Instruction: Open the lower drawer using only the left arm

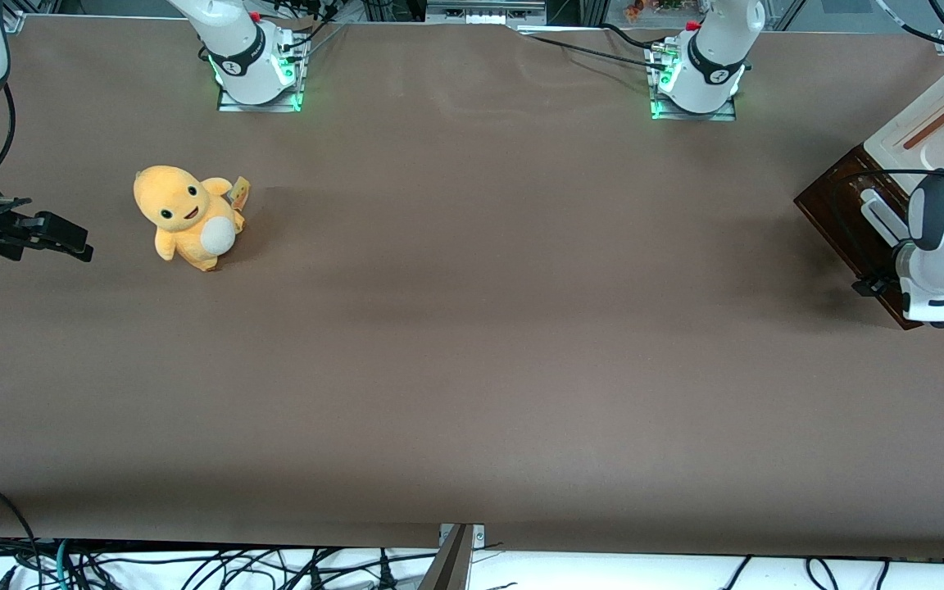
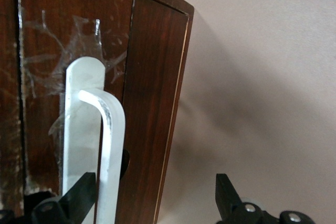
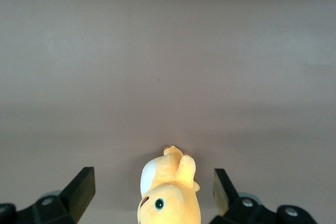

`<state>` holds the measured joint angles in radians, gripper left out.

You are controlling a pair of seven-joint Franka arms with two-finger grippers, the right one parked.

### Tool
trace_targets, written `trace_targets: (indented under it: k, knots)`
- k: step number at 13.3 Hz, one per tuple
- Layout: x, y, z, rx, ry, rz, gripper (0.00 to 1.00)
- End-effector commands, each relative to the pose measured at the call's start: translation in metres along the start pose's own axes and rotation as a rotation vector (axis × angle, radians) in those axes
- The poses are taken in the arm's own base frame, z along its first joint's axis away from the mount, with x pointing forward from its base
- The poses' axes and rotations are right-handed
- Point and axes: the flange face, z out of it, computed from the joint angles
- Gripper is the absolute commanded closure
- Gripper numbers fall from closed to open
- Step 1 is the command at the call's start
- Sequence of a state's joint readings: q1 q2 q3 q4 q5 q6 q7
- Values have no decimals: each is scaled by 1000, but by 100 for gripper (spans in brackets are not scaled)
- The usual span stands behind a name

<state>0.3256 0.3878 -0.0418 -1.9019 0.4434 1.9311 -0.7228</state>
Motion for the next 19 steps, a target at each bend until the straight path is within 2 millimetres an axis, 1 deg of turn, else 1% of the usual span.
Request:
trace_targets:
  k: [1,4,5,7,9,10,15,16,19]
  knots:
    - [9,0,5,12,25,-17,0]
    - [10,6,7,0,33,-54,0]
    - [10,8,5,-2,37,-68,0]
    - [5,19,-1,-8,47,-90,0]
    - [-2,34,-11,-14,61,-92,0]
    - [-2,37,-12,-13,60,-105,0]
    - [-14,57,-21,-16,76,-115,0]
    - [-16,60,-21,-14,75,-122,0]
    - [-20,74,-30,-23,91,-137,0]
